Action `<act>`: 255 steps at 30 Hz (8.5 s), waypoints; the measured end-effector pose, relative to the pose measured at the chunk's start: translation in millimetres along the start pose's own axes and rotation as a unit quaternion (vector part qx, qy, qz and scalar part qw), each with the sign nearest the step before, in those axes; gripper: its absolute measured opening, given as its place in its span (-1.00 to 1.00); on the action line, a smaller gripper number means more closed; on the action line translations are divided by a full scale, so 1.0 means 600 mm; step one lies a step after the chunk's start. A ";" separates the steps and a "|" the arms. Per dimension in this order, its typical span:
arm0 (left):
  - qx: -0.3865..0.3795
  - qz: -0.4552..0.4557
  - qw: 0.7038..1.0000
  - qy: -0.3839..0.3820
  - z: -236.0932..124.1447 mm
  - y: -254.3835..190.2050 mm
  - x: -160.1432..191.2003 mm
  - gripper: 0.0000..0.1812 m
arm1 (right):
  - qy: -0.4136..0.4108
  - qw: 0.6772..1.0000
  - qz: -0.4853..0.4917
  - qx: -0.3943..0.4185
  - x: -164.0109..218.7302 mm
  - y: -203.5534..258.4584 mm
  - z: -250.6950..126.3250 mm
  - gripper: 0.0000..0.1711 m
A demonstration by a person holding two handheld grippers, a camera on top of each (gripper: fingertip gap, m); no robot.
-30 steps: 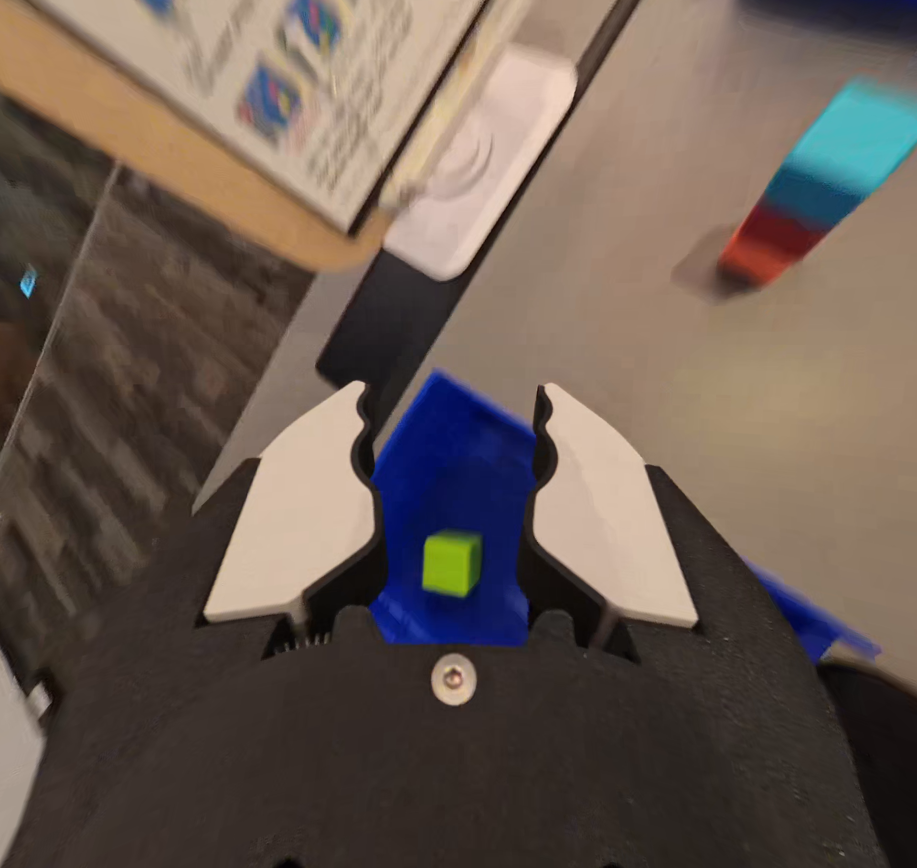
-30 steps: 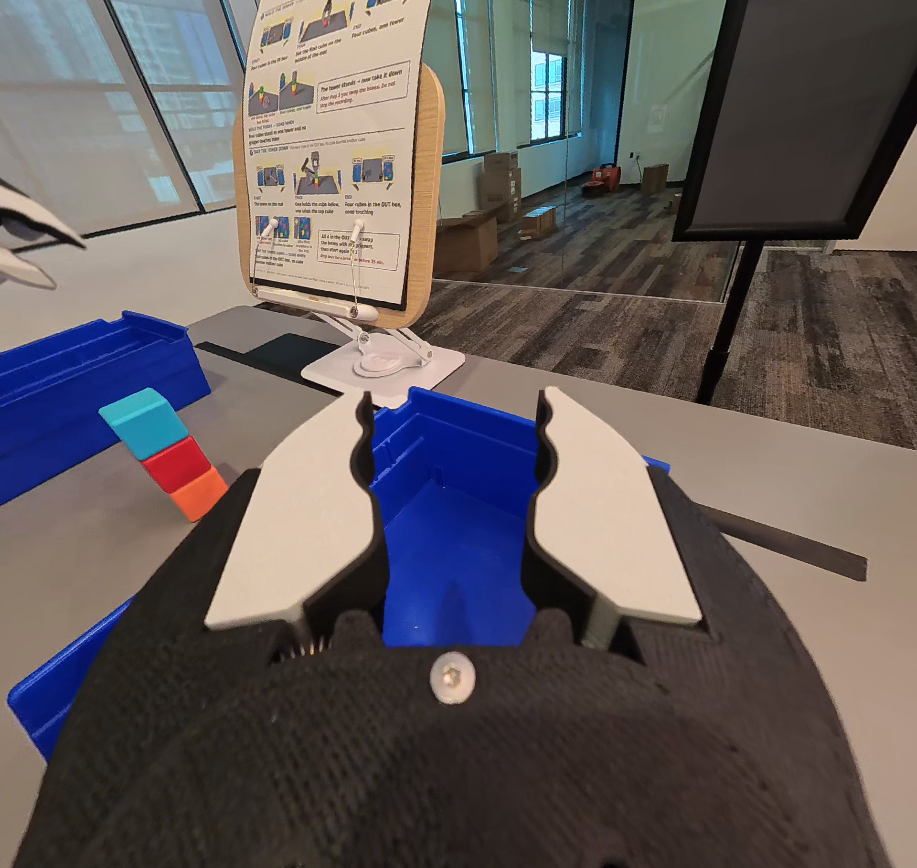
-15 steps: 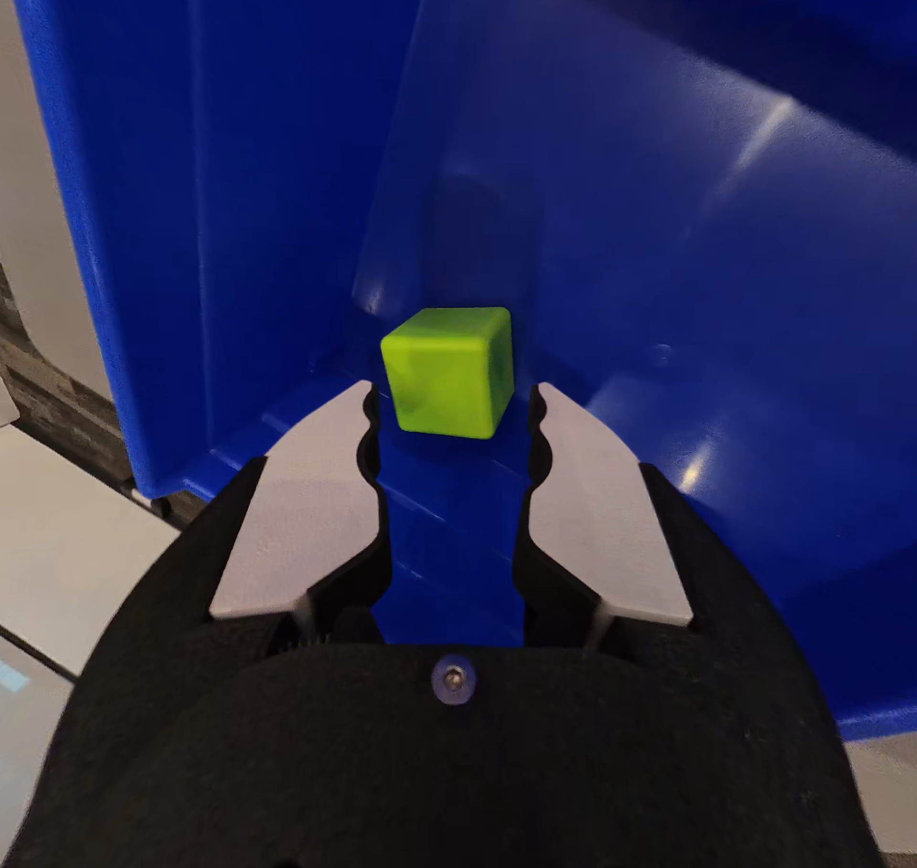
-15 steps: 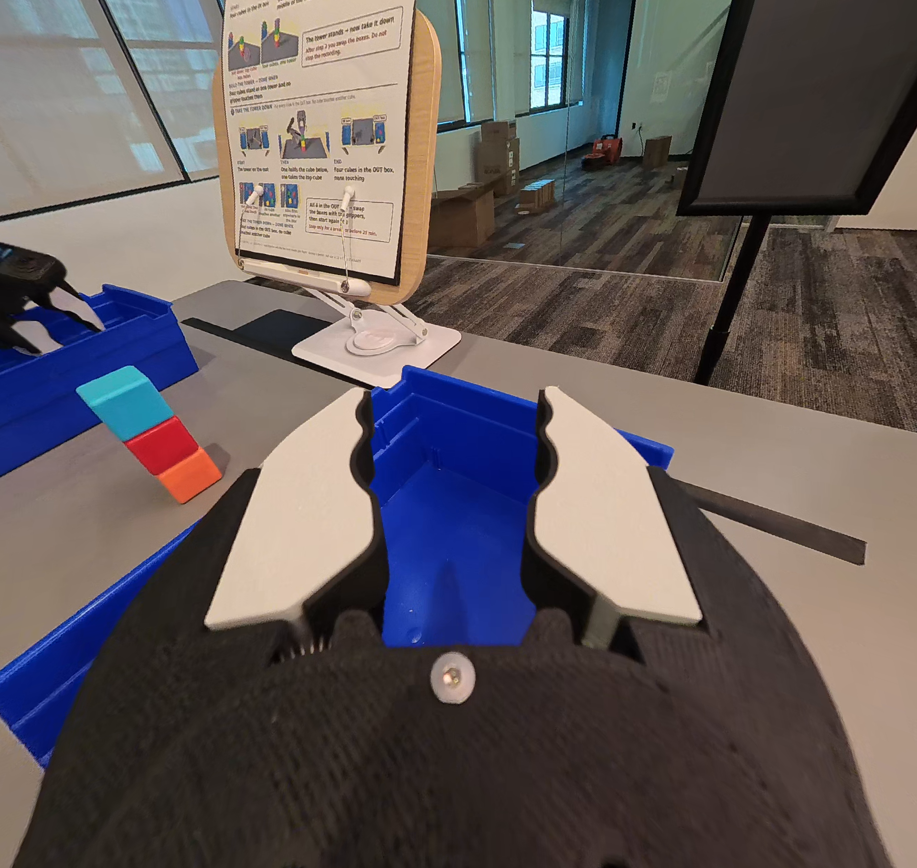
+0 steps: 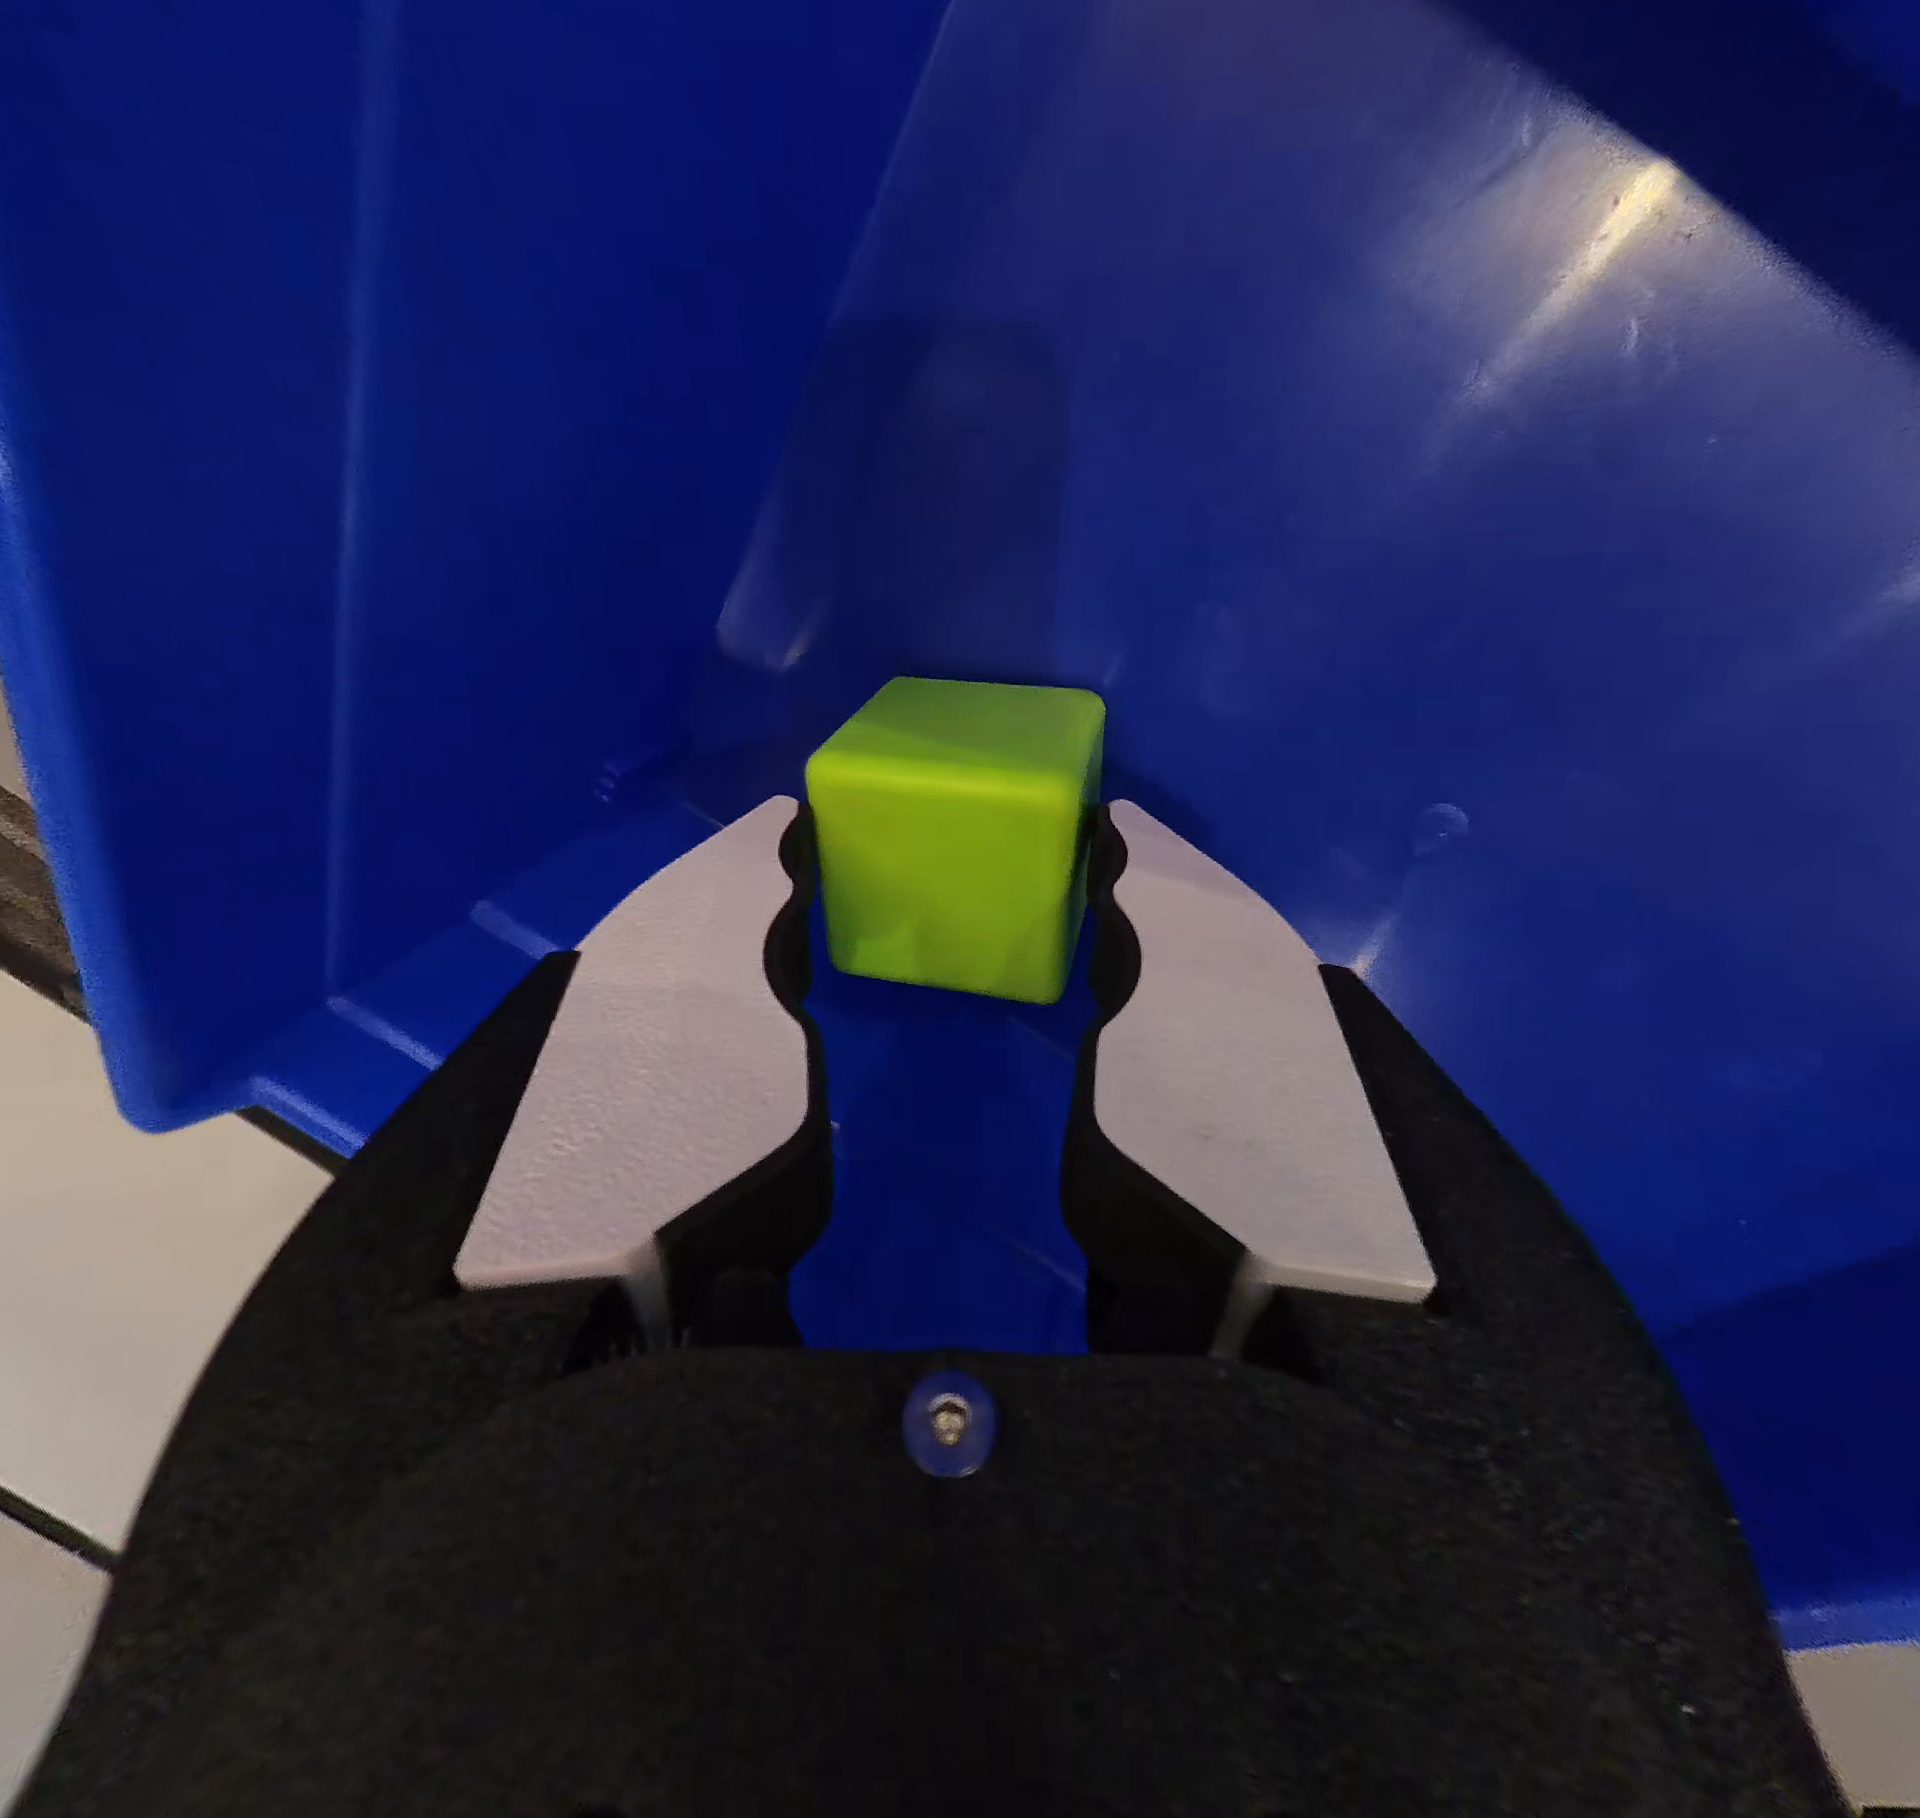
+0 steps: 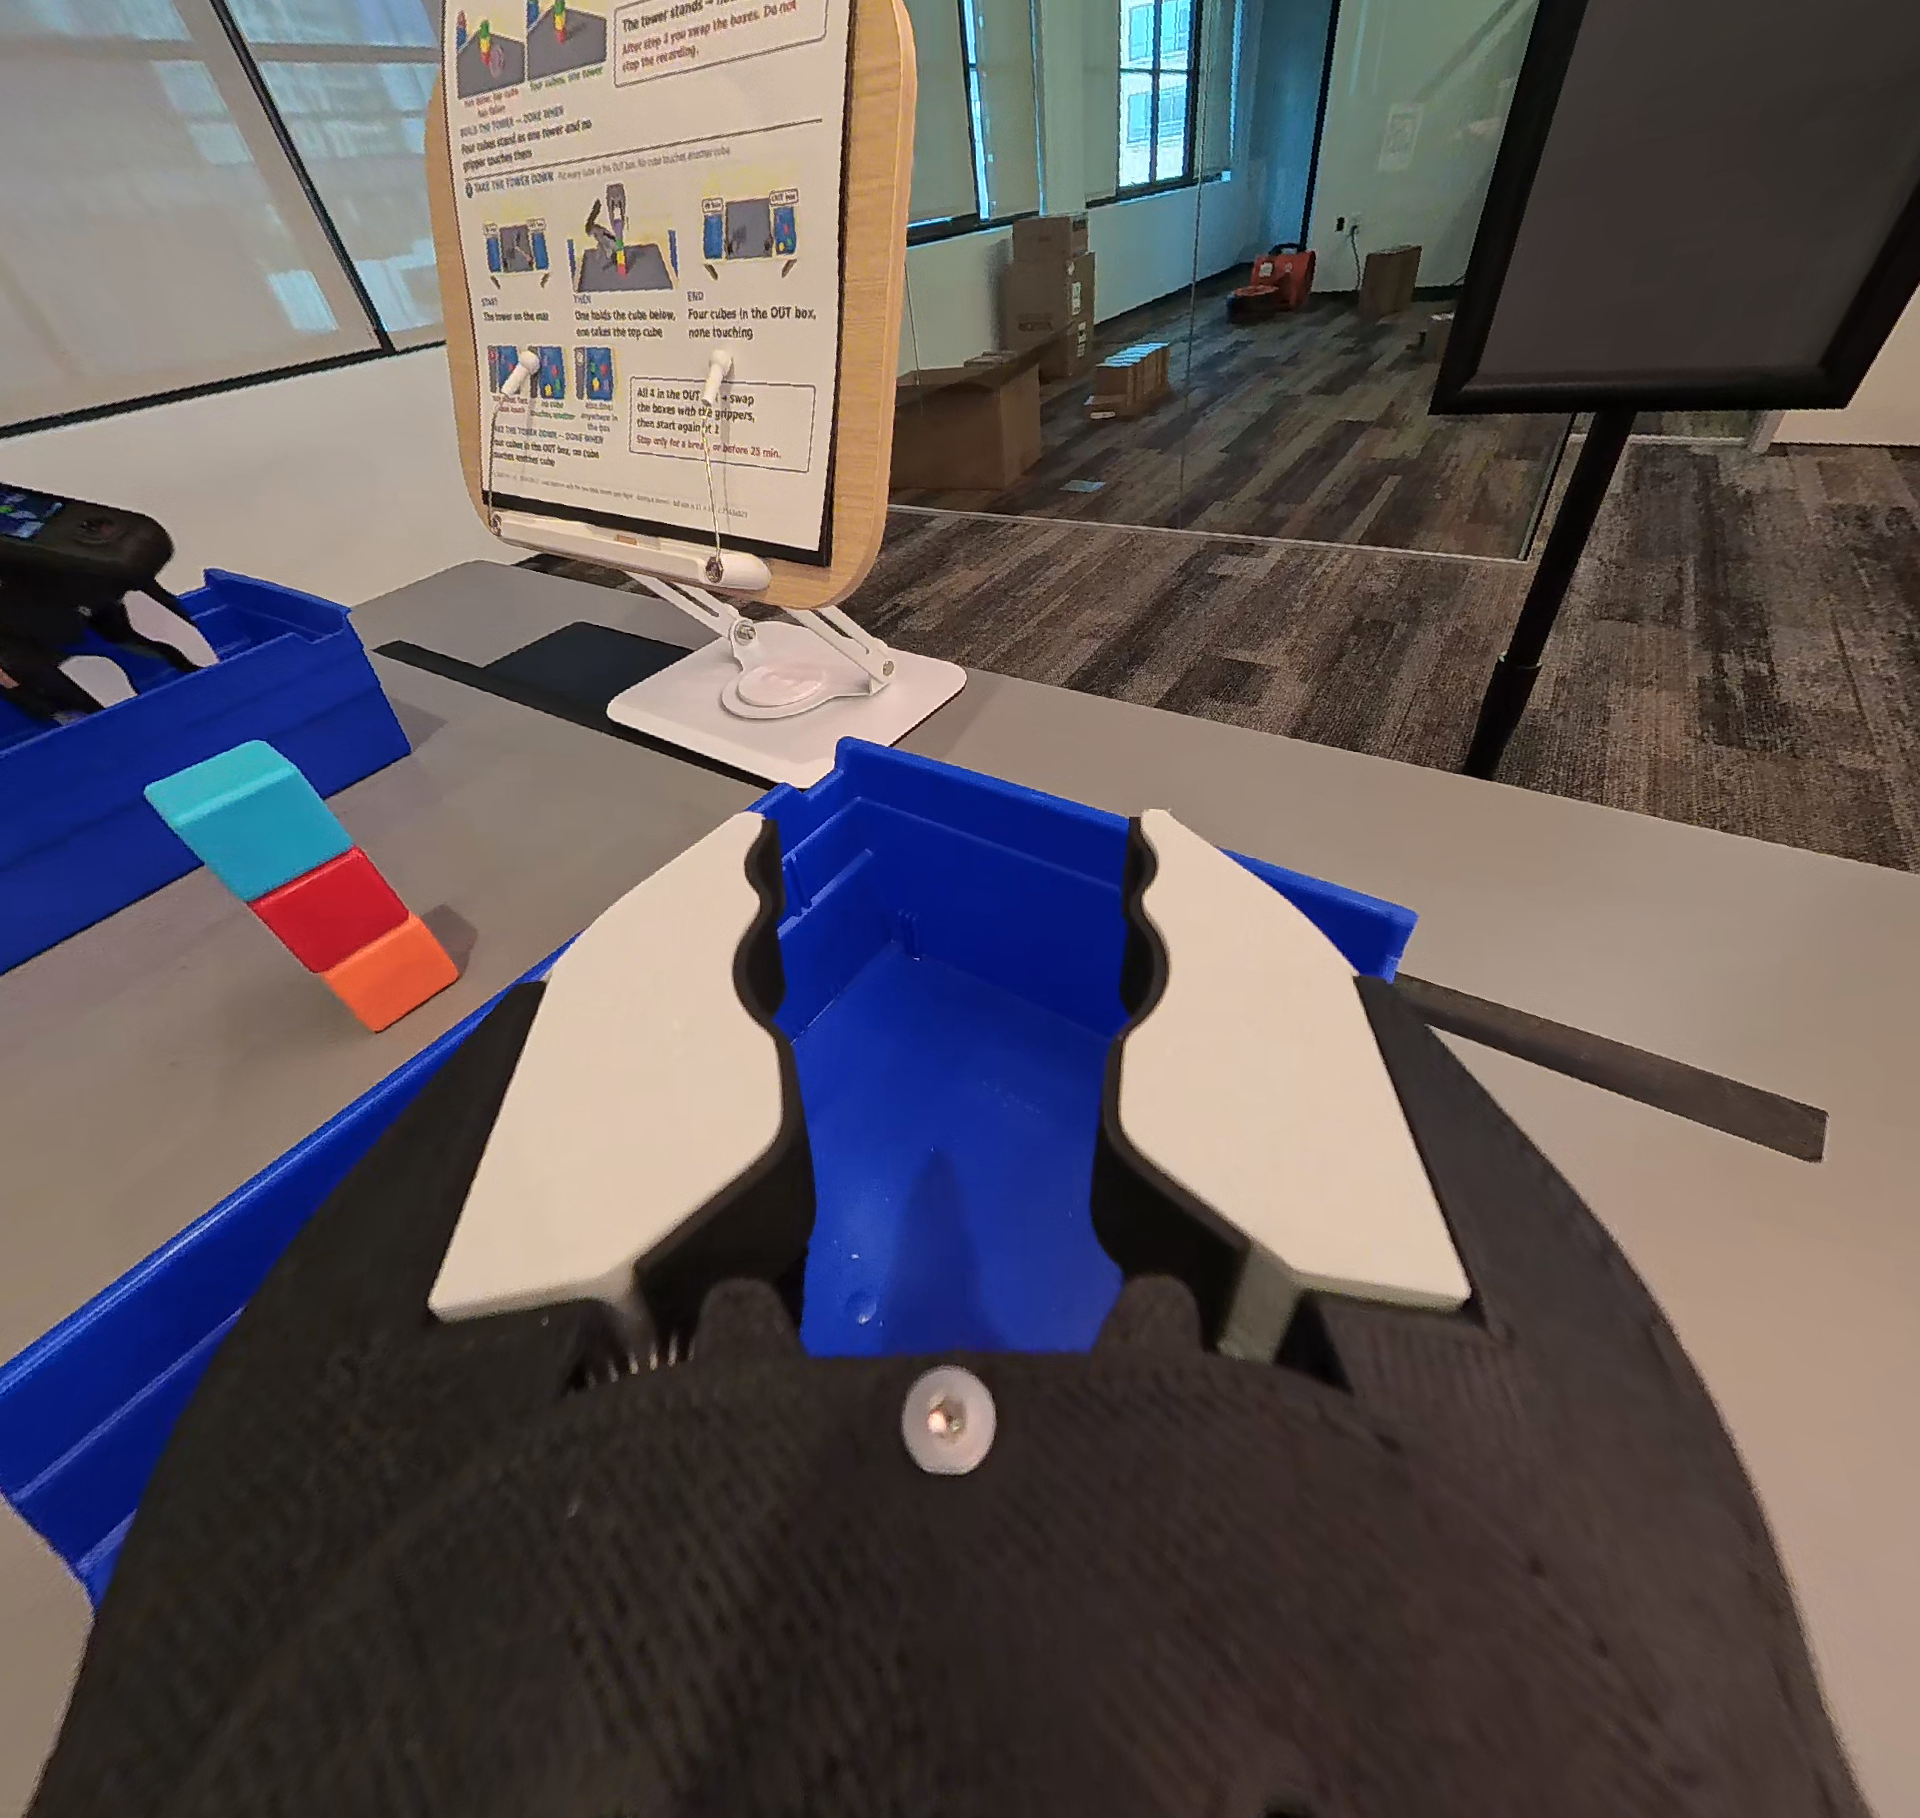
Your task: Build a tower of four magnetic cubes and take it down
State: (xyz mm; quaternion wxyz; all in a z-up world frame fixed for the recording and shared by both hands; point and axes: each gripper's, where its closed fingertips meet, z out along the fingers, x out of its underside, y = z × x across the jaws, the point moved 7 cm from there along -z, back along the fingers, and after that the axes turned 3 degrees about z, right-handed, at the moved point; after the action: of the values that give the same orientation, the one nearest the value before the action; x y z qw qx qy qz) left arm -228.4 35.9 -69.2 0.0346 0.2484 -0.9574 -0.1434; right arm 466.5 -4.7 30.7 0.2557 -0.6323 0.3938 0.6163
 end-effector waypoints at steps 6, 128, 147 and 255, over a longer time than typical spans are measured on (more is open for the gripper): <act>-0.040 0.014 0.999 -0.017 -0.059 0.007 0.007 -0.46 | -0.010 1.000 0.006 -0.002 -0.003 -0.002 -0.005 -0.26; -0.053 -0.252 0.745 -0.615 -0.148 -0.360 -0.404 -0.36 | -0.031 0.975 -0.057 -0.211 -0.037 0.342 0.163 -0.21; -0.079 -0.268 0.748 -0.601 -0.150 -0.363 -0.406 -0.37 | 0.114 0.960 -0.101 -0.235 0.074 0.415 0.246 -0.42; -0.072 -0.289 0.818 -0.492 -0.093 -0.363 -0.398 -0.43 | 0.166 0.957 -0.127 -0.202 0.068 0.399 0.229 -0.16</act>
State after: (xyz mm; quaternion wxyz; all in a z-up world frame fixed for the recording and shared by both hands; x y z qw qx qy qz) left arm 89.5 -44.6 -78.0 -0.4664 0.4067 -0.7178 -0.3190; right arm 189.5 -35.2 14.7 0.1296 -0.8088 0.2148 0.5318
